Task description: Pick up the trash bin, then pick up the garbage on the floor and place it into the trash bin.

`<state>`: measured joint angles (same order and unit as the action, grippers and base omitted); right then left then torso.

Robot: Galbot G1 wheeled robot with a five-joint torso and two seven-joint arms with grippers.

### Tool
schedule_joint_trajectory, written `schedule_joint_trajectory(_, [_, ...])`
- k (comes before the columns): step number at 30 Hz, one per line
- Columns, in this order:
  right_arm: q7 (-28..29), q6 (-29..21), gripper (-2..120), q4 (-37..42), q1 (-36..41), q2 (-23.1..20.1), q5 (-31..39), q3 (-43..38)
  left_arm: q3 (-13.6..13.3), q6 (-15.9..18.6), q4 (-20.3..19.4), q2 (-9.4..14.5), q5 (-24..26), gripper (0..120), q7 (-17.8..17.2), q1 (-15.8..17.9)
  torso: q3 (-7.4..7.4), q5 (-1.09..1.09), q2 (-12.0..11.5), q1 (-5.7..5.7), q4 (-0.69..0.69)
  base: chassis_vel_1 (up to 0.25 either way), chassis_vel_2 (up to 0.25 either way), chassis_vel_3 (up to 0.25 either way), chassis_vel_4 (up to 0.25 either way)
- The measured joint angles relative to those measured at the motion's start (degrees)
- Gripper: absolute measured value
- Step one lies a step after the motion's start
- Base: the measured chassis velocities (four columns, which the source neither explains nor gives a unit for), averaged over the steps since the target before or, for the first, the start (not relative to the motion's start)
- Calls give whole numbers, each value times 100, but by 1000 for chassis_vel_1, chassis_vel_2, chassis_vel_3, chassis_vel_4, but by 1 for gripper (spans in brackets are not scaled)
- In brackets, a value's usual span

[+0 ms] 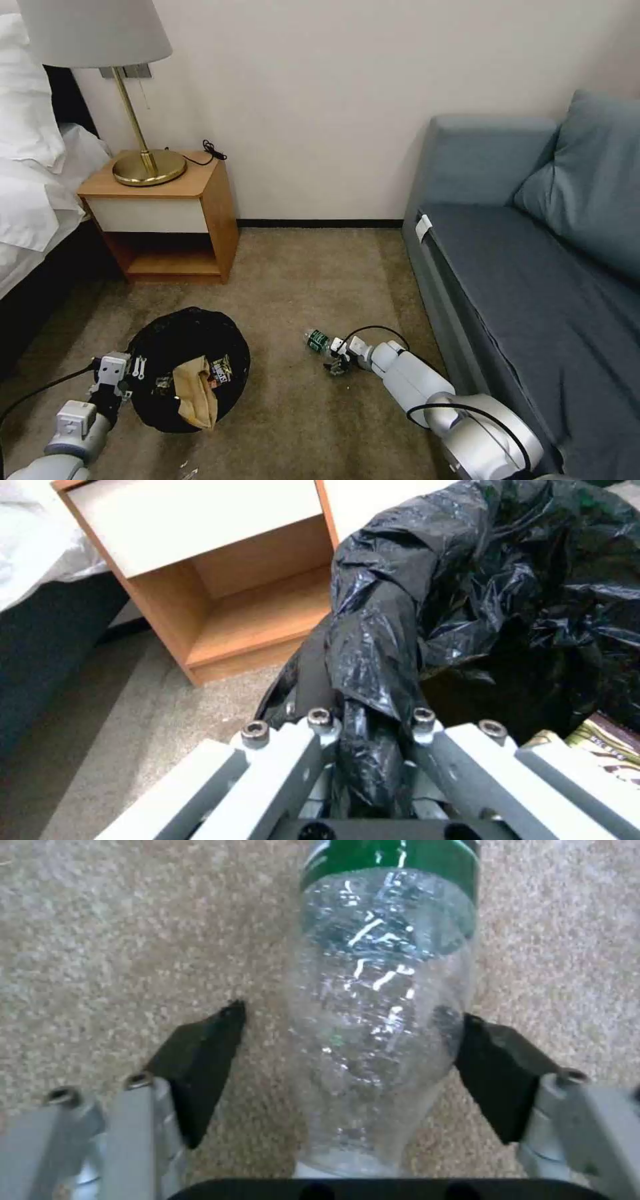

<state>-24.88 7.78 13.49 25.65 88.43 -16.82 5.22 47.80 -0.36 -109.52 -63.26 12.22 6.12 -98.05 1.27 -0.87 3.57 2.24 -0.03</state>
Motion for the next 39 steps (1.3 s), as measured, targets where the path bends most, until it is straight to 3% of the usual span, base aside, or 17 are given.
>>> schedule_joint_trajectory(2, [2, 5, 68, -2, -6, -5, -4, -19, -1, -3, -7, -6, -1, 3, 2, -2, 2, 6, -2, 0, 6, 0, 0, 0, 0])
schedule_joint_trajectory(19, [73, 142, 29, -8, 103, 6, -96, -124, 56, -150, 1, -79, -42, 3, 36, -161, 2, 1, -4, 2, 2, 0, 0, 0, 0])
schedule_joint_trajectory(24, [125, 209, 28, 24, 137, 18, -140, -248, 55, -186, -1, -107, -68, 3, 37, -179, 4, -2, -6, 3, 2, 0, 0, 0, 0])
schedule_joint_trajectory(28, [158, 232, 28, 158, 174, -29, -186, -379, 74, -212, 2, -110, -72, 3, 37, -181, 6, 9, -10, 5, 7, 0, 0, 0, 0])
schedule_joint_trajectory(30, [181, 263, 26, 381, 229, -206, -269, -366, 103, -224, -3, -108, -69, 3, 34, -218, 7, -6, -10, 6, 0, 0, 0, 0, 0])
schedule_joint_trajectory(39, [34, 581, 26, 1034, 356, -542, -147, -316, 111, -255, -25, -116, -82, 3, 37, -261, 4, 1, -8, 5, 3, 0, 0, 0, 0])
